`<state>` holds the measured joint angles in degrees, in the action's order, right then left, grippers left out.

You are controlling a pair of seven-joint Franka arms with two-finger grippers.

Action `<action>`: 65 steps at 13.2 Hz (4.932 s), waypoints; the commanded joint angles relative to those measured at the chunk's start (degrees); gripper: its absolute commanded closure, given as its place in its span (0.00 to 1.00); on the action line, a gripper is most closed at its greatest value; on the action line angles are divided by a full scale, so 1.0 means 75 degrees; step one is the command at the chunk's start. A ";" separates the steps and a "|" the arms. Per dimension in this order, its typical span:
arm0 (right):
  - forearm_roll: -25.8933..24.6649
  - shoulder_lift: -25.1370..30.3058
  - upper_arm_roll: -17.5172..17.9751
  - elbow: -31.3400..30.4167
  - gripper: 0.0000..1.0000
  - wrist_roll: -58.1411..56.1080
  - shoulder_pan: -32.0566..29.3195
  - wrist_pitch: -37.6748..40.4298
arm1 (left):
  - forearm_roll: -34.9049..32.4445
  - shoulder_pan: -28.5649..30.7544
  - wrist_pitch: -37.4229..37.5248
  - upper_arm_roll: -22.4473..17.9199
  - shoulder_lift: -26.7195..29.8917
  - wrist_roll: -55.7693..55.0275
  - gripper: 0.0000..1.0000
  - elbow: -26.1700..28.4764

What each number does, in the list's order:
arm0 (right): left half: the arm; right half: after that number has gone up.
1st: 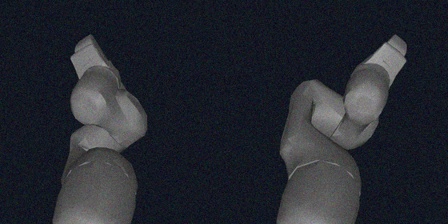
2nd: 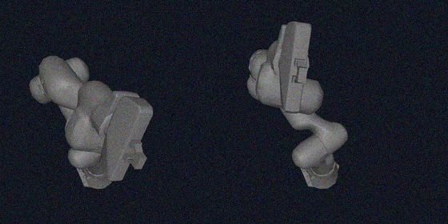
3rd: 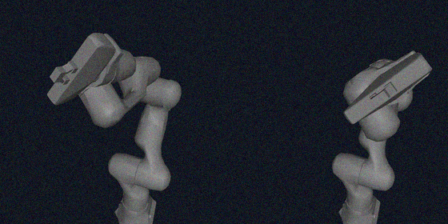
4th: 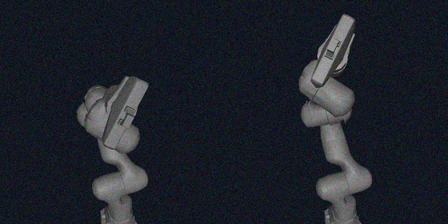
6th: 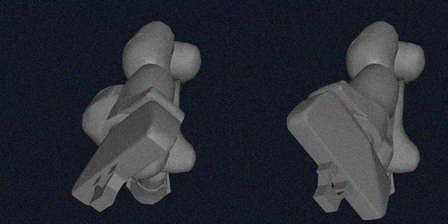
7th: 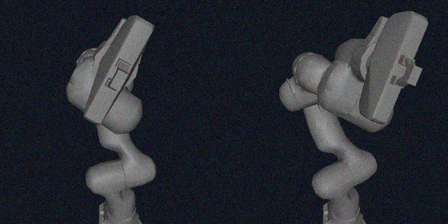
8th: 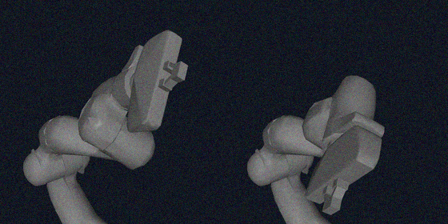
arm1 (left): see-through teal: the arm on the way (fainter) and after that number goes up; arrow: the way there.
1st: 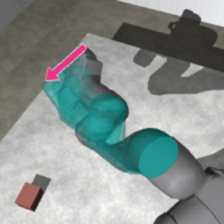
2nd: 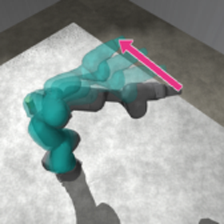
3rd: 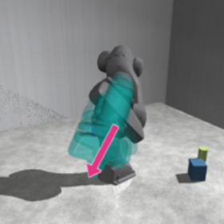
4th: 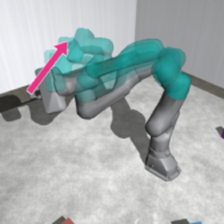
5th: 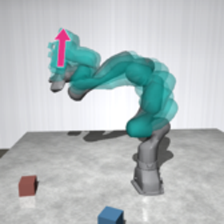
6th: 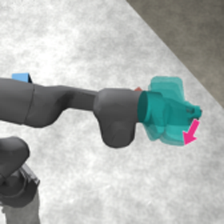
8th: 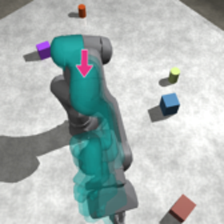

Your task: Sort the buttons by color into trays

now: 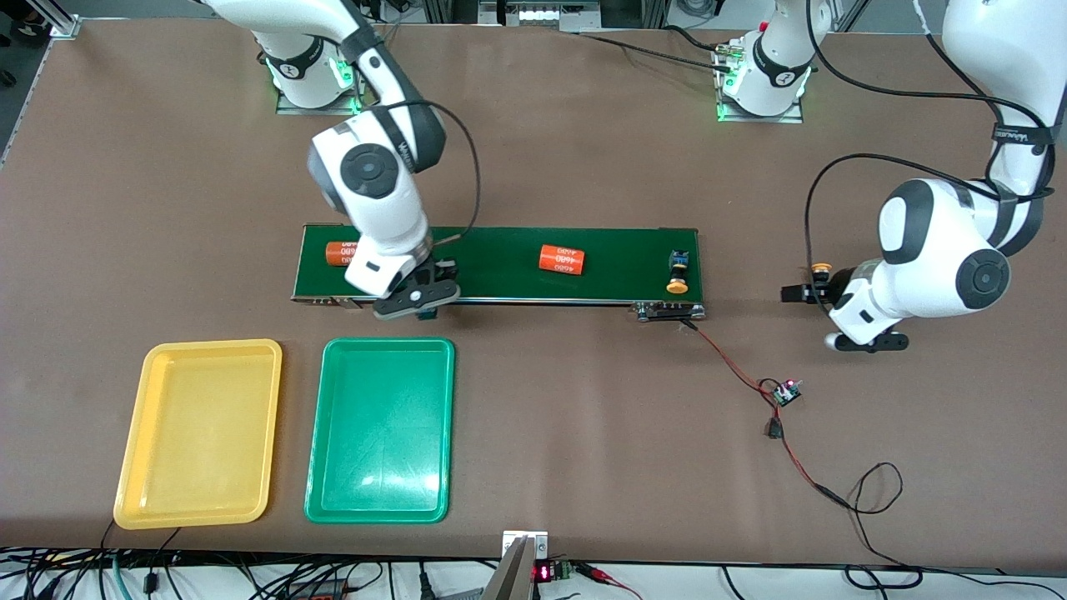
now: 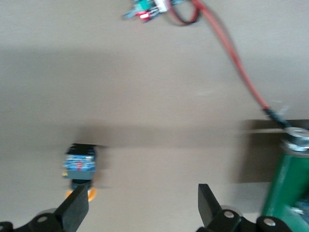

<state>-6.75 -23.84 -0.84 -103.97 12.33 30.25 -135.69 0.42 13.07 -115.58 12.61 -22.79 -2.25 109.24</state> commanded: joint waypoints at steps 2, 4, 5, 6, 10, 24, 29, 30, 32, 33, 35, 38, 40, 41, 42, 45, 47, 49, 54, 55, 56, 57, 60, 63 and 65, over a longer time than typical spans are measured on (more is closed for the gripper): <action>-0.0399 -0.0254 0.0053 -0.0024 0.72 -0.0941 -0.0552 -0.1065 | -0.0745 0.0086 0.0082 -0.0157 -0.0055 0.0217 0.00 0.0106; -0.1206 -0.0534 0.0053 -0.0013 0.72 -0.0883 -0.0692 -0.1475 | -0.0875 0.0261 -0.0093 -0.0157 -0.0102 0.0555 0.00 0.0212; -0.1419 -0.0710 0.0053 -0.0013 0.72 -0.0883 -0.0832 -0.1861 | -0.0876 0.0285 -0.0128 -0.0157 -0.0149 0.0743 0.00 0.0224; -0.1502 -0.0920 0.0053 -0.0013 0.72 -0.0918 -0.0961 -0.2328 | -0.0876 0.0308 -0.0256 -0.0157 -0.0149 0.0838 0.00 0.0329; -0.2182 -0.1905 -0.0273 0.0022 0.71 -0.0895 -0.1104 -0.4157 | -0.0888 0.0765 -0.1392 -0.0157 -0.0477 0.1751 0.00 0.0809; -0.2113 -0.2061 -0.0439 0.0082 0.00 -0.0894 -0.0939 -0.4515 | -0.0888 0.0883 -0.2297 -0.0157 -0.0266 0.1788 0.11 0.1994; -0.1227 -0.0550 -0.0369 0.0057 0.00 -0.0274 -0.0391 -0.0546 | -0.0888 0.0883 -0.2274 -0.0157 -0.0278 0.2116 0.63 0.1982; -0.0618 -0.0339 -0.0381 0.0069 0.00 -0.0285 -0.0284 -0.0146 | -0.0888 0.0871 -0.2250 -0.0146 -0.0267 0.2093 0.74 0.1971; -0.0098 0.0060 -0.0381 0.0093 0.00 -0.0297 -0.0201 0.0651 | -0.0888 0.0813 -0.2006 -0.0099 -0.0138 0.2034 0.95 0.1901; 0.0031 0.0259 -0.0381 0.0093 0.00 -0.0274 -0.0189 0.0980 | -0.0888 0.0789 -0.1946 -0.0087 -0.0091 0.2022 1.00 0.1888; 0.0499 0.0692 -0.0381 0.0093 0.00 -0.0262 -0.0166 0.1753 | -0.0888 0.0754 -0.1922 -0.0052 0.0026 0.2022 1.00 0.1842; 0.0571 0.1372 -0.0357 0.0069 0.00 0.0227 -0.0177 0.2772 | -0.0888 0.0661 -0.1163 -0.0017 0.0085 0.1929 1.00 0.1269; 0.0595 0.1759 -0.0148 0.0034 0.00 0.0616 -0.0236 0.3254 | -0.0888 0.0555 -0.0239 0.0379 0.0354 0.1112 1.00 0.0871; 0.0595 0.1935 -0.0123 0.0023 0.00 0.0722 -0.0259 0.3570 | -0.0888 0.0555 0.0102 0.0614 0.0447 0.0807 1.00 0.0683; 0.0583 0.2134 -0.0030 0.0022 0.00 0.0757 -0.0376 0.3910 | -0.0888 0.0555 0.0338 0.0883 0.0483 0.0630 1.00 0.0519; 0.0583 0.2673 0.0976 0.0011 0.00 0.0723 -0.1522 0.4742 | -0.0888 0.0520 0.0644 0.1260 0.0460 0.0616 1.00 0.0236; 0.0595 0.2978 0.1282 -0.0082 0.00 0.0664 -0.1933 0.4932 | -0.0888 0.0531 0.0645 0.1436 0.0425 0.0674 1.00 0.0224; 0.0606 0.3225 0.2297 -0.0211 0.00 0.0454 -0.3030 0.4991 | -0.0888 0.0508 0.0633 0.1588 0.0355 0.0663 1.00 0.0213; 0.0583 0.3320 0.2585 -0.0364 0.00 0.0336 -0.3447 0.5073 | -0.0759 0.0438 0.0575 0.1881 0.0238 0.0593 1.00 0.0177; 0.0583 0.3320 0.2538 -0.0341 0.00 0.0336 -0.3447 0.5073 | -0.0735 0.0379 0.0551 0.1893 0.0214 0.0581 1.00 0.0166; 0.0583 0.3331 0.2386 -0.0283 0.00 0.0313 -0.3435 0.5073 | -0.0724 0.0205 0.0551 0.1893 0.0156 0.0523 1.00 0.0073; 0.0606 0.3366 0.2153 -0.0259 0.00 0.0231 -0.3412 0.5062 | -0.0712 0.0064 0.0493 0.1893 0.0109 0.0383 1.00 0.0072; 0.0711 0.3495 0.1543 -0.0131 0.00 -0.0307 -0.3377 0.5178 | -0.0700 -0.0218 0.0037 0.1882 -0.0102 0.0125 1.00 0.0072; 0.1110 0.3507 0.0793 0.0419 0.00 -0.0810 -0.3377 0.5845 | -0.0700 -0.0406 -0.0221 0.1882 -0.0255 -0.0063 1.00 0.0072; 0.1134 0.3519 0.0453 0.0794 0.00 -0.0859 -0.3377 0.6289 | -0.0700 -0.0640 -0.0269 0.1882 -0.0301 -0.0168 1.00 0.0072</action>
<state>0.30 2.35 4.21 -101.09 7.08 5.07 -92.10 -4.90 9.81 -117.82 26.74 -24.31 -1.99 111.21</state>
